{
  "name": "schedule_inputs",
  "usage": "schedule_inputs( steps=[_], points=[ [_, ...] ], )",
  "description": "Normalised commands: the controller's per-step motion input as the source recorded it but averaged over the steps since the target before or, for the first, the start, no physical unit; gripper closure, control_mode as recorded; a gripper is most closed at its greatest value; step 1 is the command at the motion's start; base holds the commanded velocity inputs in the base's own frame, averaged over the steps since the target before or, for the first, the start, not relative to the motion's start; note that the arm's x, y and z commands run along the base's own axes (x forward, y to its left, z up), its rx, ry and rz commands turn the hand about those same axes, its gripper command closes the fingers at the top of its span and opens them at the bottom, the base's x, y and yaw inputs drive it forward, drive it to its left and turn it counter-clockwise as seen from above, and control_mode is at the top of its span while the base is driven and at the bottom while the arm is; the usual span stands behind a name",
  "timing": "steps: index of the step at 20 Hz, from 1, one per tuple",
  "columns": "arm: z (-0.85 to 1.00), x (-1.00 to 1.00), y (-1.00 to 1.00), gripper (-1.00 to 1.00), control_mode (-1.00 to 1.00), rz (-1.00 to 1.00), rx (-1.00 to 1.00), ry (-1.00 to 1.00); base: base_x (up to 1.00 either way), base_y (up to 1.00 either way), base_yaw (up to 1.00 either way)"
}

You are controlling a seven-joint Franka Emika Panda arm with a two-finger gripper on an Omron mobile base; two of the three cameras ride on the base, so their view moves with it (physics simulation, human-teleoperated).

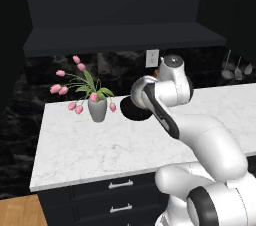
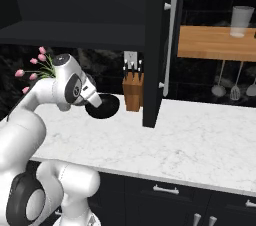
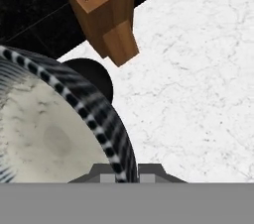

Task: Pick up the bowls on the counter and stack them on top of one another in the open cabinet. Place the smaller bowl on top of the larger bowl.

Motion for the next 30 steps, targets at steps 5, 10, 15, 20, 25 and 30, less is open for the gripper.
schedule_inputs(
  steps=[5,10,15,20,25,30],
  points=[
    [-0.37,0.5,0.0,1.0,-1.0,-0.05,0.0,0.09,0.0,0.0,0.0],
    [-0.28,0.49,0.0,1.0,-1.0,-0.04,0.0,0.04,0.0,0.0,0.0],
    [-0.29,0.3,0.0,1.0,-1.0,-0.03,0.0,0.07,0.0,0.0,0.0],
    [-0.44,0.01,0.0,1.0,-1.0,0.0,0.0,0.08,0.0,0.0,0.0],
    [-0.27,0.0,0.0,1.0,-1.0,0.0,0.0,0.05,0.0,0.0,0.0],
    [-0.02,0.1,0.0,1.0,-1.0,0.0,0.0,0.0,0.0,0.0,0.0]
  ],
)
